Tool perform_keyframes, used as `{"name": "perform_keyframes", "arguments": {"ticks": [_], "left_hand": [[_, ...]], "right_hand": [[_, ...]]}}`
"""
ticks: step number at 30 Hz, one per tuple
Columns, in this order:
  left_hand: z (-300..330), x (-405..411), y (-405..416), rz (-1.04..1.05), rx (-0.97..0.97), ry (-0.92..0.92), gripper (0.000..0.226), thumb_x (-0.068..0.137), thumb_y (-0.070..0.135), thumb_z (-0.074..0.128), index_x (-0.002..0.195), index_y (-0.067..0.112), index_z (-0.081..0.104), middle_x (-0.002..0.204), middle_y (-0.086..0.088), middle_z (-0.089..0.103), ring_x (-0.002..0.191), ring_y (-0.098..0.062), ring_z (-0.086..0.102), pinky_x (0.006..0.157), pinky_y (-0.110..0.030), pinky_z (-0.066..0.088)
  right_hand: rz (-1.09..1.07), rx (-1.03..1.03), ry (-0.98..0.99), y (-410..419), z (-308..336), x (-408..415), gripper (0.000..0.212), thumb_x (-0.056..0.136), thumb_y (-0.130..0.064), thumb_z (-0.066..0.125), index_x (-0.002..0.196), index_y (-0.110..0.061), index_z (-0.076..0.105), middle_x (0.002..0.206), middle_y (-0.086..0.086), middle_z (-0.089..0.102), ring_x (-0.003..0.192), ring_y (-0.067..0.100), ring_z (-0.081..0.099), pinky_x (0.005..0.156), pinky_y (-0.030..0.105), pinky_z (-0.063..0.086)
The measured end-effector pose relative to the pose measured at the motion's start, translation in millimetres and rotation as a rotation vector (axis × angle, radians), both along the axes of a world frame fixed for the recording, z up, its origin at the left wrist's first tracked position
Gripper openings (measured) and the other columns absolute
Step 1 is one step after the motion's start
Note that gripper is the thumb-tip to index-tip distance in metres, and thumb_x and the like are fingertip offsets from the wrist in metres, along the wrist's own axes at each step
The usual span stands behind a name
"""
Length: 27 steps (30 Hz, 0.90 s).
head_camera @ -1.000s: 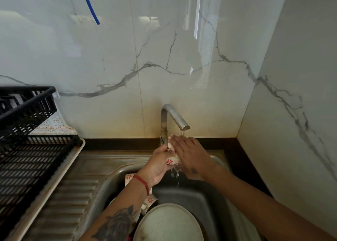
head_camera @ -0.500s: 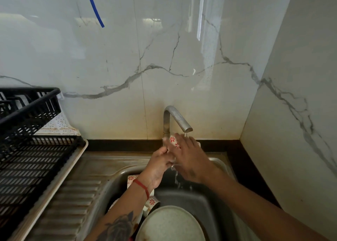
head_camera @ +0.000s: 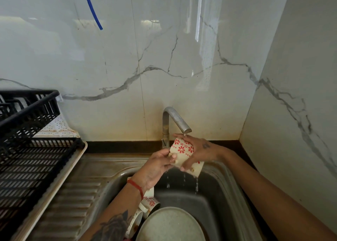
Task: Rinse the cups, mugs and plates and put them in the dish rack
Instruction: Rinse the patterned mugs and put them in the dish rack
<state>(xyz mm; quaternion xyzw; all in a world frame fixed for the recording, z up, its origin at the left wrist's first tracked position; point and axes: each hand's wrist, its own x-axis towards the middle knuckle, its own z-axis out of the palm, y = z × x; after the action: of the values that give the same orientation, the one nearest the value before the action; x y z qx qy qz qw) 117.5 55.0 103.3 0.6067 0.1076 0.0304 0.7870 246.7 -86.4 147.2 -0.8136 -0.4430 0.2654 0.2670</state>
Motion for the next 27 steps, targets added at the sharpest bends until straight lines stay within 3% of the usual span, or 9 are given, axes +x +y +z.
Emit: {"name": "perform_keyframes", "arguments": {"ticks": [2, 6, 11, 14, 18, 22, 24, 27], "left_hand": [[2, 0, 0, -0.008, 0.092, 0.031, 0.046, 0.073, 0.020, 0.069, 0.118, 0.015, 0.061, 0.115, -0.006, 0.068, 0.111, -0.022, 0.062, 0.088, -0.031, 0.050], [6, 4, -6, -0.010, 0.136, 0.072, 0.041, 0.081, 0.003, 0.068, 0.119, 0.015, 0.059, 0.116, -0.010, 0.067, 0.109, -0.022, 0.063, 0.083, -0.029, 0.051], [9, 9, -15, 0.093, 0.173, 0.055, 0.032, 0.087, -0.003, 0.060, 0.112, 0.017, 0.063, 0.103, 0.003, 0.072, 0.100, -0.012, 0.066, 0.075, -0.023, 0.051], [10, 7, -16, 0.101, 0.061, 0.041, 0.034, 0.085, -0.001, 0.063, 0.113, 0.018, 0.061, 0.100, 0.003, 0.073, 0.099, -0.014, 0.066, 0.079, -0.028, 0.051], [12, 0, -12, 0.048, 0.022, -0.020, 0.048, 0.065, 0.015, 0.075, 0.111, 0.019, 0.062, 0.100, 0.001, 0.073, 0.109, -0.022, 0.061, 0.095, -0.036, 0.047], [11, -4, -5, 0.001, 0.003, 0.003, 0.056, 0.064, 0.010, 0.074, 0.117, 0.019, 0.058, 0.110, -0.003, 0.070, 0.113, -0.023, 0.059, 0.096, -0.036, 0.046], [13, -5, -2, -0.018, 0.048, 0.024, 0.059, 0.064, 0.011, 0.074, 0.121, 0.016, 0.056, 0.117, -0.009, 0.066, 0.116, -0.025, 0.058, 0.100, -0.038, 0.046], [21, -1, -2, 0.021, 0.105, 0.062, 0.058, 0.068, 0.014, 0.075, 0.123, 0.015, 0.054, 0.120, -0.012, 0.062, 0.117, -0.027, 0.056, 0.103, -0.044, 0.045]], "right_hand": [[-0.060, -0.057, -0.157, 1, -10, -8, 0.108, 0.064, -0.037, 0.084, 0.147, -0.045, 0.014, 0.139, -0.003, 0.043, 0.122, 0.021, 0.046, 0.103, 0.042, 0.041], [-0.077, -0.062, -0.672, 6, -33, -33, 0.110, 0.071, -0.048, 0.076, 0.149, -0.041, -0.001, 0.153, 0.002, 0.025, 0.131, 0.026, 0.039, 0.103, 0.043, 0.038], [-0.082, -0.059, -0.916, 17, -52, -55, 0.113, 0.082, -0.032, 0.070, 0.147, -0.027, -0.022, 0.159, 0.010, -0.012, 0.144, 0.042, 0.003, 0.114, 0.057, 0.012], [0.102, -0.031, -0.901, 10, -33, -36, 0.105, 0.081, -0.041, 0.070, 0.150, -0.035, -0.008, 0.160, 0.006, 0.000, 0.143, 0.034, 0.017, 0.112, 0.051, 0.023], [0.062, 0.049, -0.305, -3, 1, -12, 0.114, 0.066, -0.044, 0.083, 0.148, -0.047, 0.004, 0.151, -0.003, 0.033, 0.134, 0.020, 0.036, 0.108, 0.044, 0.034], [-0.057, 0.136, 0.009, -5, 3, -8, 0.097, 0.067, -0.023, 0.084, 0.144, -0.043, 0.027, 0.130, -0.007, 0.047, 0.118, 0.019, 0.049, 0.100, 0.036, 0.042], [-0.143, 0.142, -0.011, -5, -2, -13, 0.093, 0.069, -0.030, 0.082, 0.144, -0.038, 0.029, 0.126, -0.006, 0.049, 0.115, 0.019, 0.051, 0.095, 0.033, 0.043], [-0.248, 0.033, -0.356, 1, -21, -36, 0.102, 0.070, -0.060, 0.070, 0.150, -0.033, 0.012, 0.138, -0.001, 0.046, 0.118, 0.021, 0.051, 0.097, 0.038, 0.043]]}}
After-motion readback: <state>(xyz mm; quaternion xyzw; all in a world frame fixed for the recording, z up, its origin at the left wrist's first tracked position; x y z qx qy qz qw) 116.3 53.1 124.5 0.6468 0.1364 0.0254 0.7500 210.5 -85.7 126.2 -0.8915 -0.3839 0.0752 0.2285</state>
